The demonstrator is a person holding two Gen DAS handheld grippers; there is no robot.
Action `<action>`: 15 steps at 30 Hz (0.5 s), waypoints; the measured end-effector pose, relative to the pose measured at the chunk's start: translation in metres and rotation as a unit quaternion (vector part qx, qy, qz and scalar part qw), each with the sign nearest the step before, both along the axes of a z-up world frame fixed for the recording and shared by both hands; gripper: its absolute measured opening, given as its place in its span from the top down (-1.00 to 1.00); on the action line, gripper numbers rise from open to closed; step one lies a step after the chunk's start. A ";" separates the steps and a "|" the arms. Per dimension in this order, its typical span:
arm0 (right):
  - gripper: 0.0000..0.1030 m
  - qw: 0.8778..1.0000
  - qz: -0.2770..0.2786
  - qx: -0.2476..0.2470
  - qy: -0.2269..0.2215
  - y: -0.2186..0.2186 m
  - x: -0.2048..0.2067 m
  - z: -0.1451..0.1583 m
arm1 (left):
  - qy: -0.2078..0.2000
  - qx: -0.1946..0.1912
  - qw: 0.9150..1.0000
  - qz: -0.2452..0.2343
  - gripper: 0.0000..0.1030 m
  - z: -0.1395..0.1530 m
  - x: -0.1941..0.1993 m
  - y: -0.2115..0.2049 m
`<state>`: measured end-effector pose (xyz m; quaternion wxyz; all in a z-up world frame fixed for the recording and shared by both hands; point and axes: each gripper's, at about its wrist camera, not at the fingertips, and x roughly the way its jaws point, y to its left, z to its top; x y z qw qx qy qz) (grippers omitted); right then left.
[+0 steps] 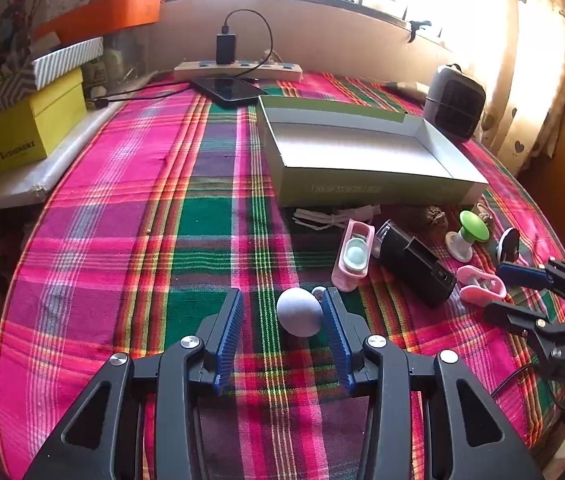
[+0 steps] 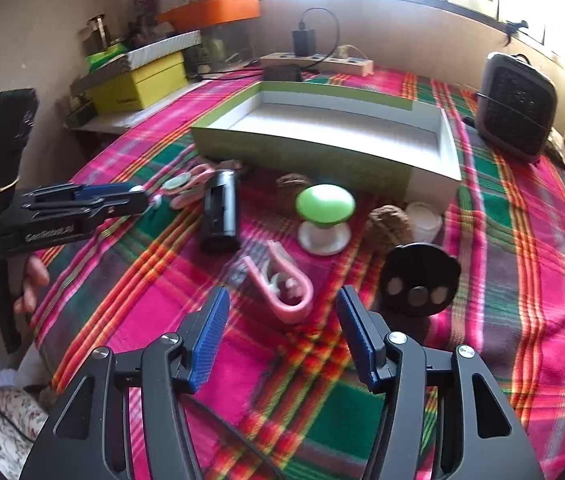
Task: Organize objects
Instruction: 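Close left tool on the white knob while right tool closes on the pink clip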
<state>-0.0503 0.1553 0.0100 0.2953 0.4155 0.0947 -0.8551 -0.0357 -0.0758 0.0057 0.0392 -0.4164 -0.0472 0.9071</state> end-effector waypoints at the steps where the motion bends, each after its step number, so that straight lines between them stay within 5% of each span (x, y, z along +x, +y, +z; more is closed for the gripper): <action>1: -0.11 1.000 0.002 -0.001 -0.004 -0.002 -0.003 -0.001 | -0.006 -0.008 1.000 -0.009 0.24 -0.001 -0.003 0.002; 9: -0.10 1.000 0.008 0.007 -0.004 -0.011 -0.008 -0.004 | -0.007 -0.025 0.999 -0.036 0.24 -0.002 -0.009 0.007; 15: 0.08 1.000 -0.005 0.008 0.000 -0.010 -0.009 -0.004 | -0.009 -0.032 0.999 -0.042 0.24 -0.001 -0.010 0.011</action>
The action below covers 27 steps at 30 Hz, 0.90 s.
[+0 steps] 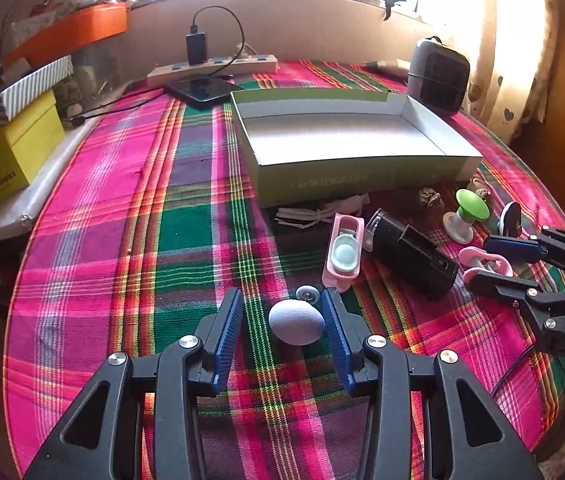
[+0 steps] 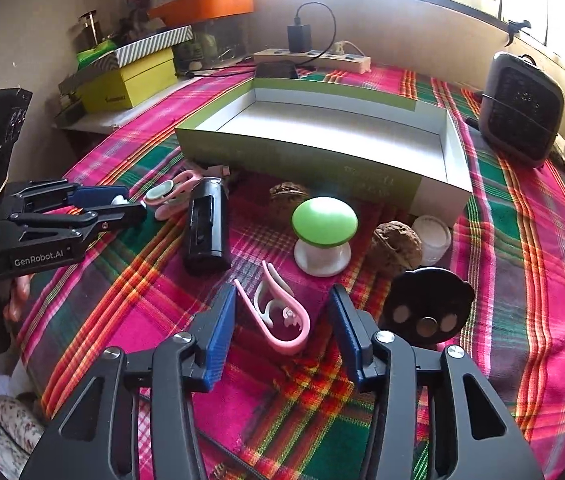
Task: Organize objects
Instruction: 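Close left tool on the white knob while right tool closes on the pink clip, then carry the white knob into the box tray while right tool carries the pink clip there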
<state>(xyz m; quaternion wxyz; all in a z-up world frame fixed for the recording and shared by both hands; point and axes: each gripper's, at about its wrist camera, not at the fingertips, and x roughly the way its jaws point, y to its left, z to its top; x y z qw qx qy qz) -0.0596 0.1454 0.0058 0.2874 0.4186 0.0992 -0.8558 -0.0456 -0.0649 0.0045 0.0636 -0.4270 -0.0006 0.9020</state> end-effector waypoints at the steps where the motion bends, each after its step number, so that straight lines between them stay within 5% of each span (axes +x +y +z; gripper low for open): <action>1: 0.10 1.000 -0.001 0.001 0.000 0.000 0.000 0.000 | 0.000 0.000 1.000 -0.001 0.24 0.000 0.000 0.000; 14: 0.51 1.000 -0.023 -0.001 0.003 0.005 -0.002 0.001 | -0.002 0.017 1.000 -0.002 0.55 0.002 0.000 -0.003; 27: 0.51 1.000 -0.027 -0.006 0.002 0.005 0.001 0.001 | 0.005 0.024 1.000 -0.001 0.55 0.010 0.002 -0.004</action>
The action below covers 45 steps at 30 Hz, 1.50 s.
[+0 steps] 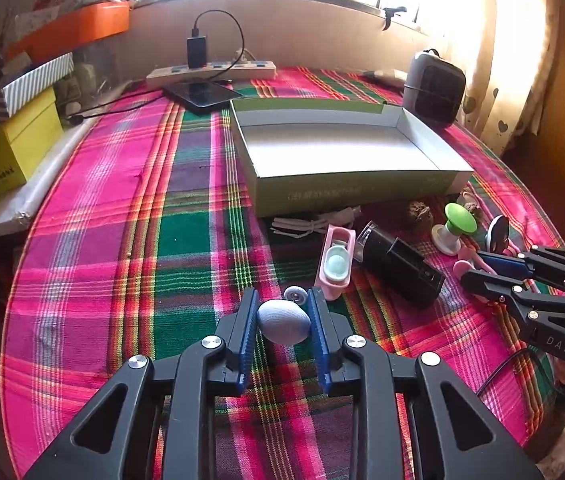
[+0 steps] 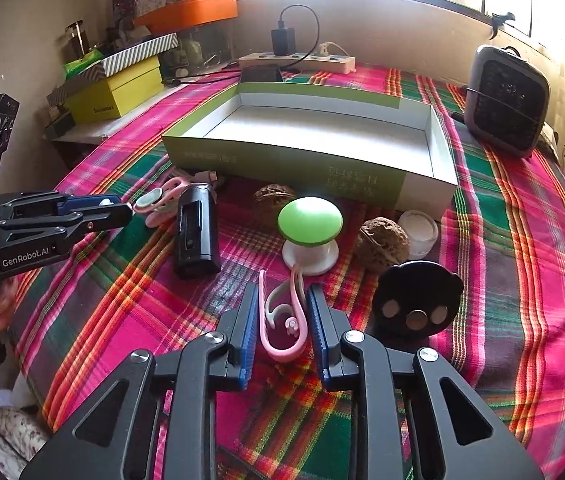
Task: Organize objects
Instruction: 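Carry the white knob into the box tray while right tool carries the pink clip there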
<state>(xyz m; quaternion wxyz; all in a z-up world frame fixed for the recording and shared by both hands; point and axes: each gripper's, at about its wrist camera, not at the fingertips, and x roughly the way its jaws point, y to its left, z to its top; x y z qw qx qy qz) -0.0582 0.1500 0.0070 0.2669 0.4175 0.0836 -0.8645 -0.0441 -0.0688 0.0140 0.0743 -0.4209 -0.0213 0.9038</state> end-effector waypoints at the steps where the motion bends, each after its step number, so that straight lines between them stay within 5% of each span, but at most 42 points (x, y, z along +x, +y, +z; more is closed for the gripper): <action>1: 0.52 1.000 0.001 -0.005 -0.001 0.001 0.000 0.001 | 0.003 0.001 1.000 -0.001 0.55 0.002 0.001 0.000; 16: 0.52 0.999 0.013 -0.051 0.015 -0.002 -0.009 0.041 | 0.034 0.021 0.999 -0.016 0.55 0.035 -0.020 0.007; 28: 0.52 0.999 0.005 -0.036 0.009 -0.018 -0.071 0.061 | 0.035 0.015 0.999 -0.022 0.55 0.040 -0.077 0.012; 45: 0.52 0.999 -0.008 0.013 -0.042 -0.051 -0.166 0.039 | -0.007 -0.007 1.000 -0.024 0.55 0.020 -0.166 0.025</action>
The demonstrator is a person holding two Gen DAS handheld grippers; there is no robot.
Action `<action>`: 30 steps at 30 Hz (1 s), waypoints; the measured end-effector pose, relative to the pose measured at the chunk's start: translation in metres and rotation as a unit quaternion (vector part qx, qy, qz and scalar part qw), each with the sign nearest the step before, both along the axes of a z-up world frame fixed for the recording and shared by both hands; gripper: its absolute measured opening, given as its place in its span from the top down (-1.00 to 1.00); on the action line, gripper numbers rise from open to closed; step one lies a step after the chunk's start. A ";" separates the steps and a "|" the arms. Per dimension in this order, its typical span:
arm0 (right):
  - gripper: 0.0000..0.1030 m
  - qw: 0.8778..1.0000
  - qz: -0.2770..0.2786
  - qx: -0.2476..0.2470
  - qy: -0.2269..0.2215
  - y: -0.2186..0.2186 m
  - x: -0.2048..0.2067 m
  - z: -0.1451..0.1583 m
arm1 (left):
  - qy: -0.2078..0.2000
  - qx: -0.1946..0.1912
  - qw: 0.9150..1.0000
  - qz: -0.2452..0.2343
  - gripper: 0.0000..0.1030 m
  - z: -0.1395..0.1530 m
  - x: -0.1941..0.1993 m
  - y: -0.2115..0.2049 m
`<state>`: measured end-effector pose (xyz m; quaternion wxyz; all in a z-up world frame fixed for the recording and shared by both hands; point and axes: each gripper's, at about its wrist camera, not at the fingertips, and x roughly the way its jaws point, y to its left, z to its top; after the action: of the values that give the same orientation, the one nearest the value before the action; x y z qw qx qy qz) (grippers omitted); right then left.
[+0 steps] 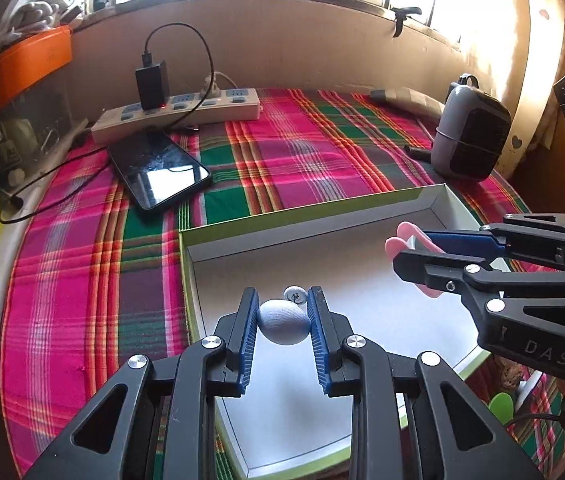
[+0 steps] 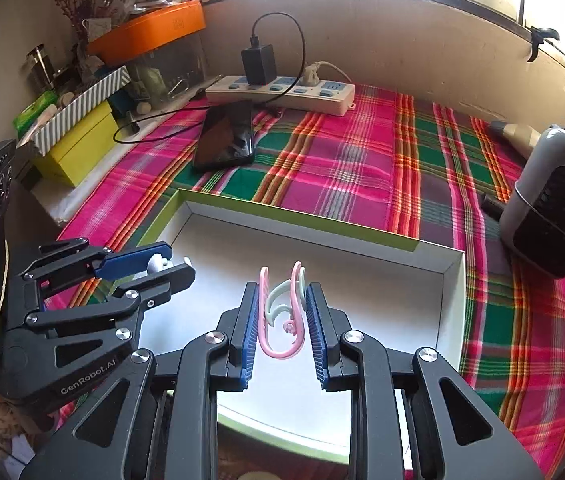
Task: Organize objects
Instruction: 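Carry the white knob into the box tray while right tool carries the pink clip there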
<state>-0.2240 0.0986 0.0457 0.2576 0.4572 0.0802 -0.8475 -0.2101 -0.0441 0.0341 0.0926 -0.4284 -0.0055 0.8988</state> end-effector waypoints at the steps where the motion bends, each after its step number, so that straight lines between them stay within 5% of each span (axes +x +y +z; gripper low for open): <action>1: 0.52 1.000 -0.001 0.002 -0.004 -0.001 -0.004 -0.002 | -0.004 -0.002 1.000 0.001 0.55 -0.002 -0.005 0.001; 30: 0.52 0.999 -0.024 0.027 -0.035 -0.009 -0.042 -0.028 | -0.029 -0.030 0.999 0.011 0.54 -0.018 -0.031 0.010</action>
<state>-0.2659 0.0894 0.0176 0.2274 0.4948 0.0830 -0.8346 -0.2410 -0.0341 0.0158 0.0702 -0.4568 0.0138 0.8867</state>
